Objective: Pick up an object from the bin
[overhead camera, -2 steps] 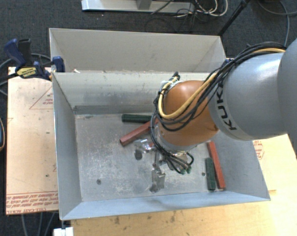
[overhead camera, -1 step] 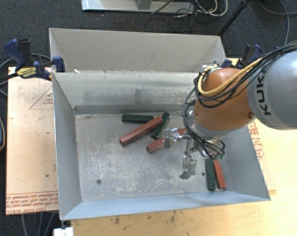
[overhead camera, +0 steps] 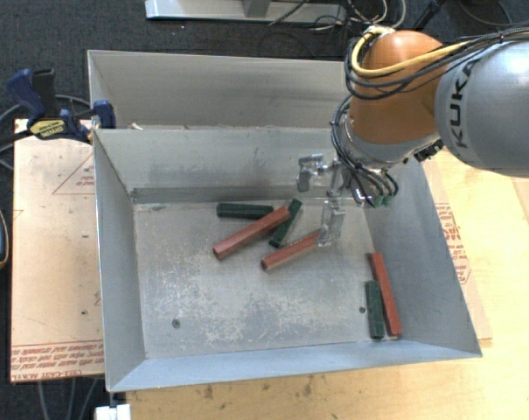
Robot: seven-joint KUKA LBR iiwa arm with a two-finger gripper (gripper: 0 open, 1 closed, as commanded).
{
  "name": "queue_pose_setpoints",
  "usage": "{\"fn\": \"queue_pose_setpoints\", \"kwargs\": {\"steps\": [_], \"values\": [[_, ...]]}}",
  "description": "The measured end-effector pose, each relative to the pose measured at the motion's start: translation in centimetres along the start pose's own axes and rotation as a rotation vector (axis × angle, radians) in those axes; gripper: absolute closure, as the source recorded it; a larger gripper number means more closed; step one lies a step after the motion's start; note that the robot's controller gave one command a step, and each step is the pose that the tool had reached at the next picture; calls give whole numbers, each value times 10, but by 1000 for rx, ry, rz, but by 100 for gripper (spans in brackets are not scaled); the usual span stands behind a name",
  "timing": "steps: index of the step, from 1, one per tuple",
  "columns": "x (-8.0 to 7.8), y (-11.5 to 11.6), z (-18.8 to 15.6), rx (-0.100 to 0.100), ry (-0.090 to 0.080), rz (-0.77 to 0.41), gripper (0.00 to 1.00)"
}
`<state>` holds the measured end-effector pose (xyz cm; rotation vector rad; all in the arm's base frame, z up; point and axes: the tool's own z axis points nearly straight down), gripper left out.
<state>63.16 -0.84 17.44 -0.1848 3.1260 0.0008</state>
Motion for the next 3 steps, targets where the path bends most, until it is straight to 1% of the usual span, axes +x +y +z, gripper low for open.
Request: {"fn": "queue_pose_setpoints", "kwargs": {"steps": [1, 2, 3], "values": [[2, 1, 2, -1, 6, 1, 100], [2, 1, 2, -1, 6, 1, 0], [-27, 23, 106, -3, 10, -22, 0]]}}
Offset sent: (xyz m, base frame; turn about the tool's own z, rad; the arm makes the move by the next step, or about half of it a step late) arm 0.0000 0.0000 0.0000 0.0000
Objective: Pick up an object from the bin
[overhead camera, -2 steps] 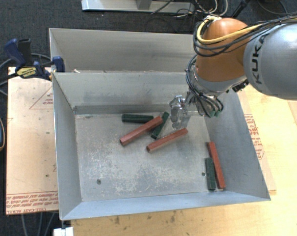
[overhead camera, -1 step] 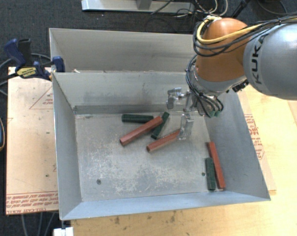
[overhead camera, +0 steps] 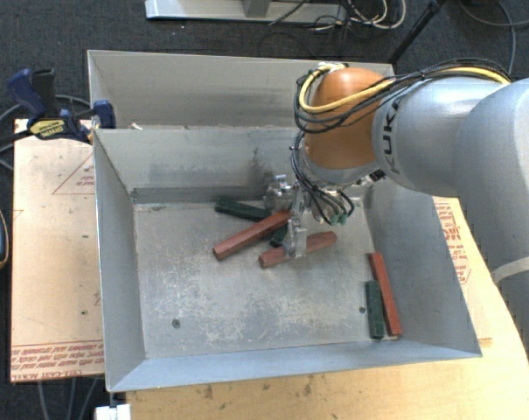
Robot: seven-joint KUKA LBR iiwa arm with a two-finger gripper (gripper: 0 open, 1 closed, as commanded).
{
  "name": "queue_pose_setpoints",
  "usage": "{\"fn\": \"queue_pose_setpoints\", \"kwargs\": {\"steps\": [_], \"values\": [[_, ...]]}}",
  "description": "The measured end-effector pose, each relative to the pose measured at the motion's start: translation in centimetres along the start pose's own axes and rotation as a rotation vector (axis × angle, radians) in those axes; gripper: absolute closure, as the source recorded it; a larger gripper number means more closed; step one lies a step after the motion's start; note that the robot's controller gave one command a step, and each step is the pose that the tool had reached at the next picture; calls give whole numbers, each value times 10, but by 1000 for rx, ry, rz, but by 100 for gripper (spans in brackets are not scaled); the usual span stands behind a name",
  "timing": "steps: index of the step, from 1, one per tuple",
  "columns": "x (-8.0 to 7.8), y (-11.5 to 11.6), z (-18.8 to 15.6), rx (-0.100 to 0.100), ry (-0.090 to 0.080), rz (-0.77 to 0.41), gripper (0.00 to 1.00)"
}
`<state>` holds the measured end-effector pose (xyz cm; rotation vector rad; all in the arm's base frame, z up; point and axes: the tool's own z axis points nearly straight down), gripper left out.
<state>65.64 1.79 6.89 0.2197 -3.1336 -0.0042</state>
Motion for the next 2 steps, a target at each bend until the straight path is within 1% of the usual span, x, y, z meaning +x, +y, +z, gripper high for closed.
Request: {"fn": "queue_pose_setpoints", "kwargs": {"steps": [1, 2], "values": [[-3, -2, -9, 1, -8, 4, 100], [12, 9, -150, 4, -11, -296, 100]]}}
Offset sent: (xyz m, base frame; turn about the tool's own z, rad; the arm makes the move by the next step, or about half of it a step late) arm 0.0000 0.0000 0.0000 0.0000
